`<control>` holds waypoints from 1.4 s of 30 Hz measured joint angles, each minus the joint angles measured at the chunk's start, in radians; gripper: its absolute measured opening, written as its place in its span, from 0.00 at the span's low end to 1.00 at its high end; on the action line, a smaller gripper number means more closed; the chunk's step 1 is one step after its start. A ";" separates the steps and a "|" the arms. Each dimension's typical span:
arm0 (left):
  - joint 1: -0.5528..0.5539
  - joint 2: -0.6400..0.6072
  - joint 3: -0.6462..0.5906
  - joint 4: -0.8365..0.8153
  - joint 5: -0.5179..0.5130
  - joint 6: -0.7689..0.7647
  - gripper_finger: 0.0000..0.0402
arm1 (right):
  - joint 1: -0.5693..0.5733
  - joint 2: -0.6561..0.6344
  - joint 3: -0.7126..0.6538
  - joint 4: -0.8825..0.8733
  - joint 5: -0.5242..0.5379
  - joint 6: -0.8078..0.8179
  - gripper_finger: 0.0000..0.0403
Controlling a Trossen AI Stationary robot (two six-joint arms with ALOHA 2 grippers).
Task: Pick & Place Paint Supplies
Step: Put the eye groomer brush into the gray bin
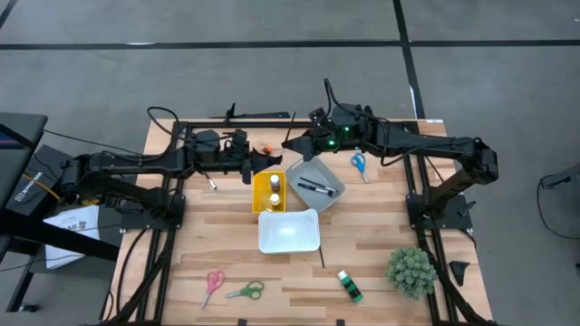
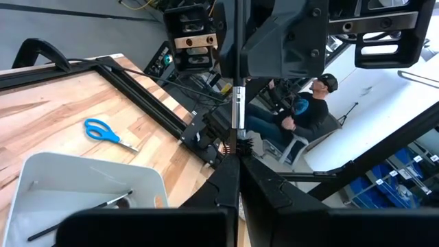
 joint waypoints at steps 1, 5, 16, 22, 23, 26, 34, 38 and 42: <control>0.000 0.000 0.000 0.000 0.000 0.000 0.00 | 0.000 0.000 0.000 0.000 0.000 0.000 0.03; 0.000 0.000 0.000 -0.003 0.000 0.000 0.00 | 0.000 0.000 0.000 0.000 0.000 -0.002 0.02; 0.000 -0.018 -0.001 -0.029 0.000 0.023 0.18 | -0.007 0.000 0.000 -0.011 0.001 -0.020 0.01; 0.000 -0.068 -0.002 -0.059 0.000 0.078 0.29 | -0.013 0.000 0.000 -0.114 0.001 -0.052 0.01; 0.000 -0.082 -0.002 -0.085 0.000 0.086 0.30 | -0.013 0.000 0.000 -0.141 0.001 -0.059 0.01; 0.000 -0.124 -0.001 -0.140 -0.001 0.103 0.33 | -0.013 0.000 0.000 -0.217 0.001 -0.089 0.01; 0.011 -0.221 0.000 -0.290 -0.079 0.130 0.35 | -0.013 0.008 0.000 -0.481 0.002 -0.214 0.01; 0.011 -0.245 0.000 -0.295 -0.134 0.157 0.33 | -0.010 0.009 -0.001 -0.551 0.000 -0.261 0.01; 0.011 -0.258 0.000 -0.297 -0.180 0.158 0.33 | -0.010 0.009 0.000 -0.625 -0.017 -0.354 0.01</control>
